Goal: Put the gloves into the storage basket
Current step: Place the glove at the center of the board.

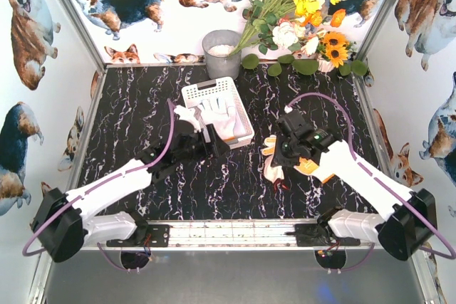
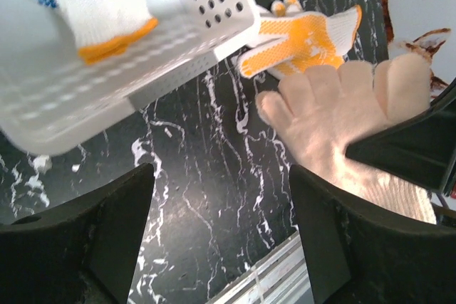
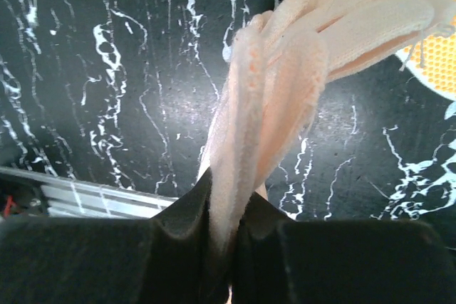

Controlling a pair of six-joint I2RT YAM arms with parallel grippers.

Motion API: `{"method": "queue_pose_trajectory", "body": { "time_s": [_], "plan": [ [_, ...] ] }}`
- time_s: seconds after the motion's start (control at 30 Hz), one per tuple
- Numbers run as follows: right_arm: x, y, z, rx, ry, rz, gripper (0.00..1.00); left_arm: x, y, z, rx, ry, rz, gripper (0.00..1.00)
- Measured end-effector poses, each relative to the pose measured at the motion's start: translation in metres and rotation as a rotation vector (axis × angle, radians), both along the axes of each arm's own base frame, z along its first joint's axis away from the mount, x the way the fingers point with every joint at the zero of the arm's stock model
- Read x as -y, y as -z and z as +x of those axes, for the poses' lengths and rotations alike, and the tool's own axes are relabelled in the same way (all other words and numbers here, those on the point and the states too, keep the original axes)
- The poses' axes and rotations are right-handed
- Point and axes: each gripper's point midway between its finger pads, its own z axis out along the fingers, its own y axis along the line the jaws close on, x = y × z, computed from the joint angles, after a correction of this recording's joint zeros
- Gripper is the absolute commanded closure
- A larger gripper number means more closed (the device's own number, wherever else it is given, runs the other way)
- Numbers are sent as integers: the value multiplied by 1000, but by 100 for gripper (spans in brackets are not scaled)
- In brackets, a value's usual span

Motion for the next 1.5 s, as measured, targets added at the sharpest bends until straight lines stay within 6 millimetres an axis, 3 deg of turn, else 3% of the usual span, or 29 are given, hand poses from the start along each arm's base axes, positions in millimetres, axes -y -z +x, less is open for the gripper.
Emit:
{"method": "queue_pose_trajectory", "body": {
  "time_s": [0.37,0.53,0.7,0.97,1.27,1.5],
  "plan": [
    [11,4,2,34,-69,-317,100,-19,7,-25,-15,-18,-35,28],
    [27,1,8,92,-76,-516,100,-26,5,-31,-10,-33,-51,28],
    [34,13,11,107,-119,-715,100,-36,7,-37,-7,-59,-51,28],
    [1,57,1,91,-274,-883,100,-61,6,-43,-1,-139,-21,26],
    [-36,97,-19,62,-370,-861,100,-104,6,-52,10,-299,15,23],
    [-64,111,-31,41,-409,-761,56,-126,11,-59,0,-370,50,22]
  ]
}}
